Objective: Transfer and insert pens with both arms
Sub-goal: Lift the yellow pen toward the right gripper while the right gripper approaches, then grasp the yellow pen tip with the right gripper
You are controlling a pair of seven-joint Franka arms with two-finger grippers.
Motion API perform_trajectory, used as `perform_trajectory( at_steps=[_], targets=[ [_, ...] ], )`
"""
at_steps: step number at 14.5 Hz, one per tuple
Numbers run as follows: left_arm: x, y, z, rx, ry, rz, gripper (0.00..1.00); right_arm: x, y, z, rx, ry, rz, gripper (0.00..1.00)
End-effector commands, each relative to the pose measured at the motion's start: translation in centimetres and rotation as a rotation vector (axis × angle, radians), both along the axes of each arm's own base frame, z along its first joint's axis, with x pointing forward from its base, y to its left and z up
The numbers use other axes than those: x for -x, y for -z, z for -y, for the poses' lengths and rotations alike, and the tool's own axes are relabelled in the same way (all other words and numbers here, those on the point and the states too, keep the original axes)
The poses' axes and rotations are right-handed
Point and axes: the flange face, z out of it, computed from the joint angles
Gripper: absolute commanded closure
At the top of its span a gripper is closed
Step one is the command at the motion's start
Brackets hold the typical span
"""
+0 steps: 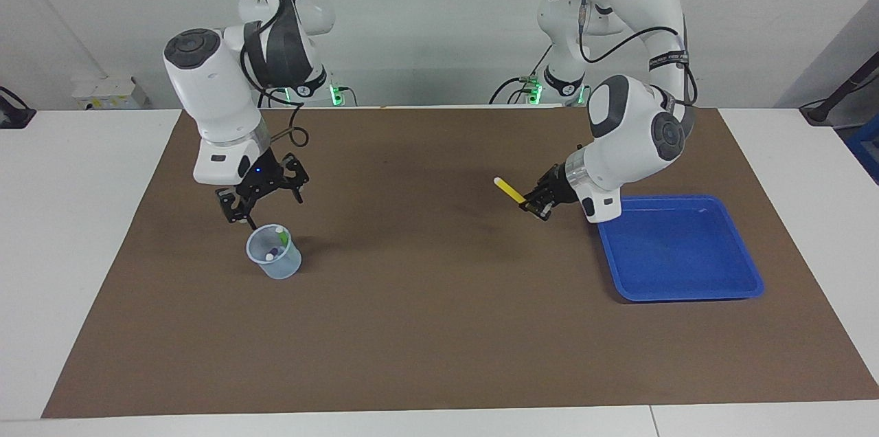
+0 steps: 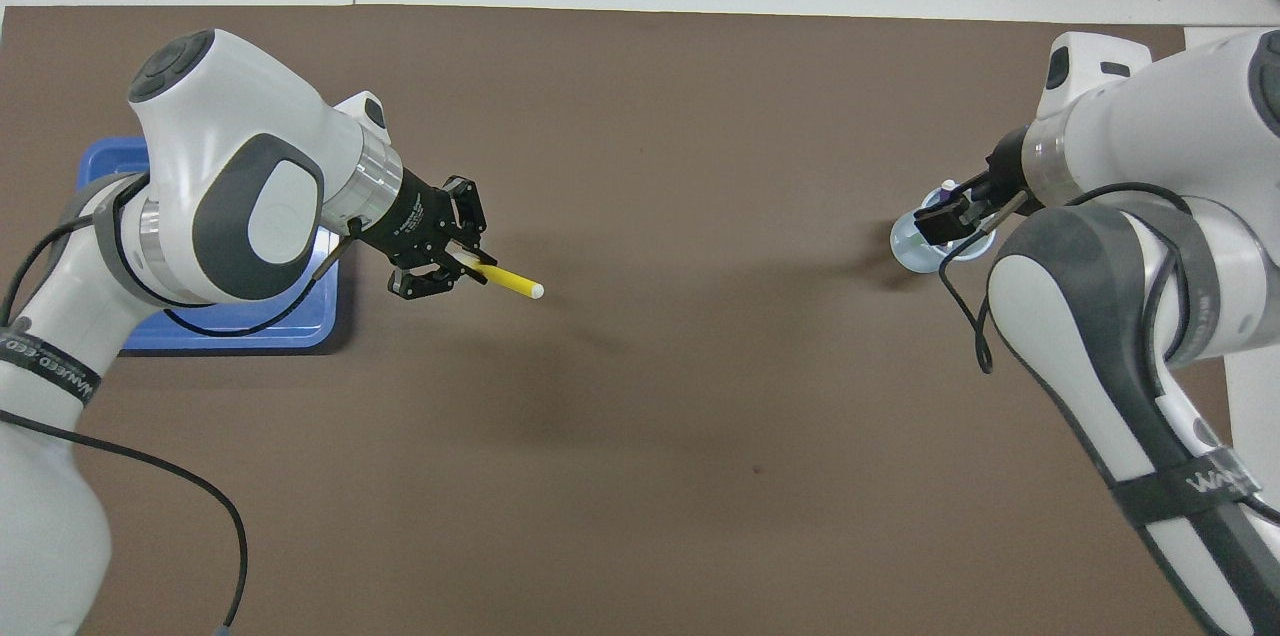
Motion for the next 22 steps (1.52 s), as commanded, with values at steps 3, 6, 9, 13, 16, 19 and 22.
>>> perform_trajectory(
  at_steps=[3, 6, 9, 13, 16, 19, 22],
  targets=[
    [-0.1, -1.4, 0.4, 0.153, -0.229, -0.071, 1.0, 0.2, -1.4, -3.4, -0.162, 0.208, -0.057, 0.0],
    [-0.1, -1.4, 0.7, 0.218, -0.282, -0.097, 1.0, 0.5, -1.4, -4.2, -0.267, 0.349, -0.118, 0.0],
    [0.4, -0.7, 0.9, 0.268, -0.337, -0.111, 1.0, 0.8, -1.7, -6.6, -0.37, 0.522, -0.181, 0.0],
    [1.0, -0.3, 3.2, 0.313, -0.367, -0.107, 1.0, 1.7, -2.1, -12.5, -0.491, 0.753, -0.248, 0.13],
    [1.4, -0.7, 5.2, 0.37, -0.414, -0.096, 1.0, 3.2, -1.8, -19.6, -0.545, 0.82, -0.235, 0.18],
    [1.9, -0.9, 6.4, 0.371, -0.399, -0.088, 1.0, 3.0, -1.4, -19.8, -0.553, 0.834, -0.229, 0.21],
    [1.9, -0.9, 6.6, 0.371, -0.401, -0.088, 1.0, 3.0, -1.5, -19.9, -0.557, 0.833, -0.219, 0.27]
  ],
)
